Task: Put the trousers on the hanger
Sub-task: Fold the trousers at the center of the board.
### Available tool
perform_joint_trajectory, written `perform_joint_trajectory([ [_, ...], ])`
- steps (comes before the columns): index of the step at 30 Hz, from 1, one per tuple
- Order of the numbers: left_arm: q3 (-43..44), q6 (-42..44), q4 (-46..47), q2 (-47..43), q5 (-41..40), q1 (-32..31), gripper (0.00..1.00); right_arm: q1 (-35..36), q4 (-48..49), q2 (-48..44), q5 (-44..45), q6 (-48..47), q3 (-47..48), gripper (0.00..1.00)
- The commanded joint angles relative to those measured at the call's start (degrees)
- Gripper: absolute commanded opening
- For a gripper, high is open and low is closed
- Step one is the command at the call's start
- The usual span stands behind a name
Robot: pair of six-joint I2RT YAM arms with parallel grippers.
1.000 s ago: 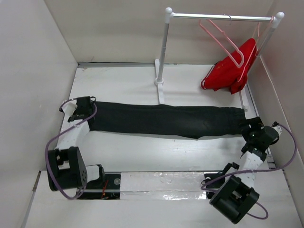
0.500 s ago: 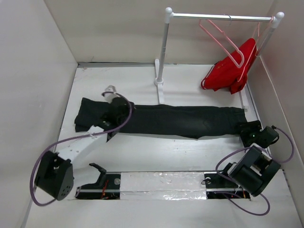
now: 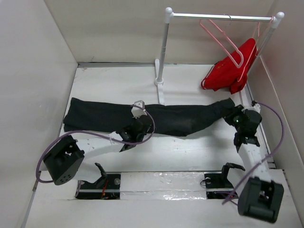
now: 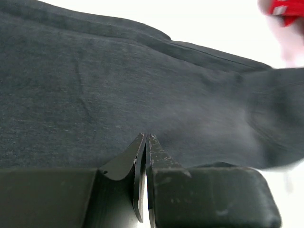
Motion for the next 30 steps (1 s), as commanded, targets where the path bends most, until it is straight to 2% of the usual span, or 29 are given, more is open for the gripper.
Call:
perform_joint_trajectory([
  [1, -4.00, 0.85, 2.62, -1.08, -3.87, -0.09, 0.00, 10.60, -10.13, -10.82, 5.91, -7.33, 5.35, 0.00],
  [4, -6.99, -0.56, 2.89, -1.87, -3.09, 0.60, 0.00, 16.94, -15.23, -19.25, 6.45, -8.22, 5.61, 0.00],
  [8, -10.34, -2.49, 2.36, -1.87, -2.82, 0.61, 0.00, 25.20, -18.42, -21.40, 6.09, -6.90, 8.59, 0.00],
  [10, -11.65, -3.02, 2.54, -1.70, -2.56, 0.61, 0.00, 28.90, -17.81, -19.73, 6.36, -6.55, 11.57, 0.00],
  [14, -13.77, -4.07, 4.03, -1.87, -1.07, -0.18, 0.00, 39.62, -16.13, -9.74, 9.42, -8.47, 20.80, 0.00],
  [15, -14.03, -4.34, 4.90, -1.44, -0.54, -0.18, 0.00, 43.65, -16.13, -8.23, 10.91, -9.09, 22.99, 0.00],
  [17, -14.73, -5.39, 6.31, -0.38, 1.30, -0.70, 0.00, 47.18, -15.35, -5.15, 17.93, -10.32, 28.78, 0.00],
  [24, -12.72, -6.19, 10.97, 6.45, 3.77, -6.33, 0.00, 45.97, -13.94, 0.05, 17.70, -13.14, 43.64, 0.00],
  [30, -1.92, -2.59, 14.48, 18.68, 6.49, -9.58, 0.00, 41.32, -14.11, 1.37, 13.83, -14.01, 51.75, 0.00],
])
